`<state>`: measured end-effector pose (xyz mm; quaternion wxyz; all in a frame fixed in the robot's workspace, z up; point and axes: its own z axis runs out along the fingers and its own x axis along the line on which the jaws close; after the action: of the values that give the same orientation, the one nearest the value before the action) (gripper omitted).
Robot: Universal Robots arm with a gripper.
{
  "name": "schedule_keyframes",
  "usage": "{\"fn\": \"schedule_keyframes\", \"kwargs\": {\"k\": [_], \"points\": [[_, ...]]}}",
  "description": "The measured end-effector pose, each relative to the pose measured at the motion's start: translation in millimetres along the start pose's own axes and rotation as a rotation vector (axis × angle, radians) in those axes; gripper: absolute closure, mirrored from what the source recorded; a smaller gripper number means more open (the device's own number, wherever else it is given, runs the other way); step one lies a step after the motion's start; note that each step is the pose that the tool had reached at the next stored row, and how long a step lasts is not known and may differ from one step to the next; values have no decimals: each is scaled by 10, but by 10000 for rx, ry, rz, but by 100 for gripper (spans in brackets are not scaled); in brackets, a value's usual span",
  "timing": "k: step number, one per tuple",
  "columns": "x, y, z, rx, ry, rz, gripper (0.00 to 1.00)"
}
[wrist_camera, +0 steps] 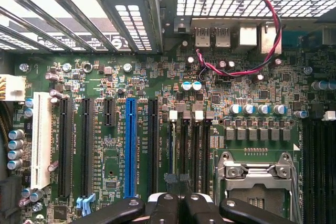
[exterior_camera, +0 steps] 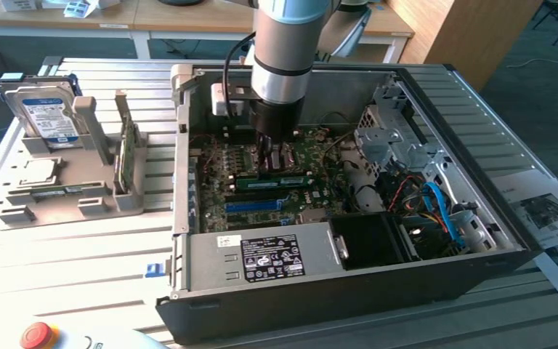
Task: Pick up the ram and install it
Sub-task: 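Press down the ram until it locks into place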
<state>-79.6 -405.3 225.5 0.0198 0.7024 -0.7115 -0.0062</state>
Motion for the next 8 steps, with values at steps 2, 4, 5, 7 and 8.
{"fn": "schedule_keyframes", "kwargs": {"k": [2, 4, 5, 7, 8], "points": [[0, 0, 1, -1, 1, 0, 90], [1, 0, 3, 0, 1, -1, 90], [1, 0, 4, 0, 1, 0, 90], [1, 0, 6, 0, 0, -1, 90], [1, 0, 8, 0, 0, 0, 90]]}}
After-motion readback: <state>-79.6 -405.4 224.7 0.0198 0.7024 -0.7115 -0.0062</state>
